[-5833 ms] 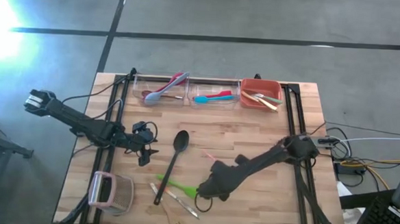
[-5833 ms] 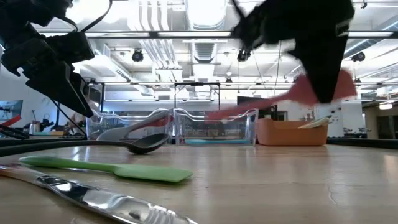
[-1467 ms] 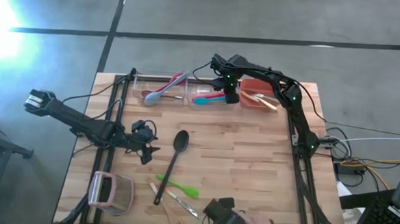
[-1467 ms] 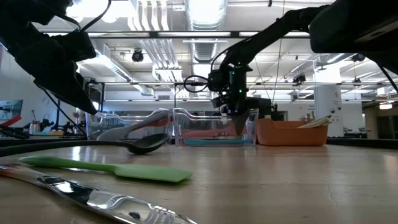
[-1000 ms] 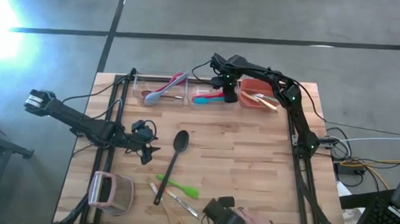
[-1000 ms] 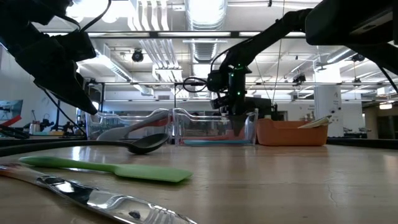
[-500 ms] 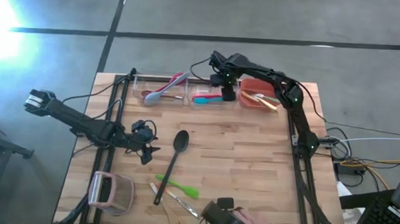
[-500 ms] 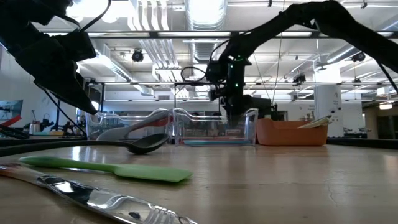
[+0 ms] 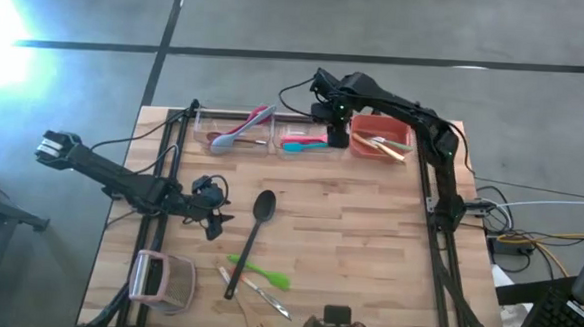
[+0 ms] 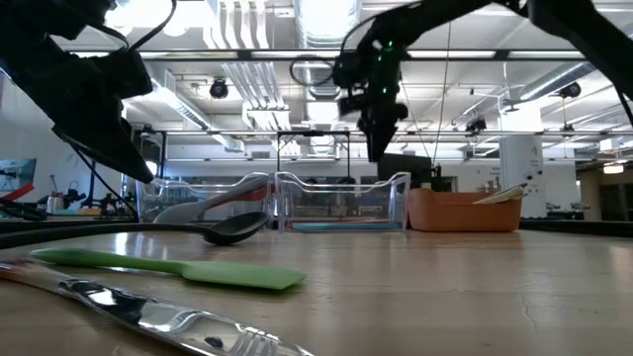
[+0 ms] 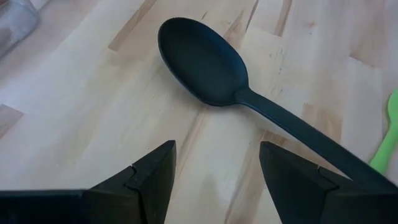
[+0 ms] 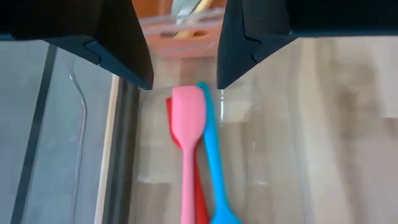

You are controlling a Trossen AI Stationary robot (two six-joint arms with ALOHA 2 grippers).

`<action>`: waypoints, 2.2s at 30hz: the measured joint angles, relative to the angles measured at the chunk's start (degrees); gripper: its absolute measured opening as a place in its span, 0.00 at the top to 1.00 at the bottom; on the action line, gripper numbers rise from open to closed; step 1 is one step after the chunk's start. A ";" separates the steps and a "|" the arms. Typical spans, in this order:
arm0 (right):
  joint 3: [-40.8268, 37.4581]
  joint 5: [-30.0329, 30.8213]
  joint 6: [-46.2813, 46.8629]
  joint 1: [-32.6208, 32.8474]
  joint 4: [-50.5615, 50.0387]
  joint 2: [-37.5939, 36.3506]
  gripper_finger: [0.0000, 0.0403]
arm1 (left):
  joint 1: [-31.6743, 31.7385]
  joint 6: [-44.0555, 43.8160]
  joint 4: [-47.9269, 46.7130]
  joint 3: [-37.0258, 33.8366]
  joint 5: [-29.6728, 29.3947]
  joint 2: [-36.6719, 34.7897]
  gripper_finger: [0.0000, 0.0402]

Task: Pick & Place Kitchen Items
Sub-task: Put the black serving spoon into the left transparent bin

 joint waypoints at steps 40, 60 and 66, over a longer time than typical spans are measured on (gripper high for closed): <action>-13.08 3.51 56.38 38.16 -3.34 -29.45 0.92 | 0.00 -2.58 -0.06 1.18 14.88 -0.01 0.42; -41.70 4.26 56.31 54.93 74.31 -18.58 0.98 | 0.01 1.25 -2.16 1.75 19.27 -0.02 0.42; -34.15 2.82 57.82 56.13 73.86 -7.34 0.98 | -0.01 1.01 -6.94 1.75 21.89 -0.09 0.42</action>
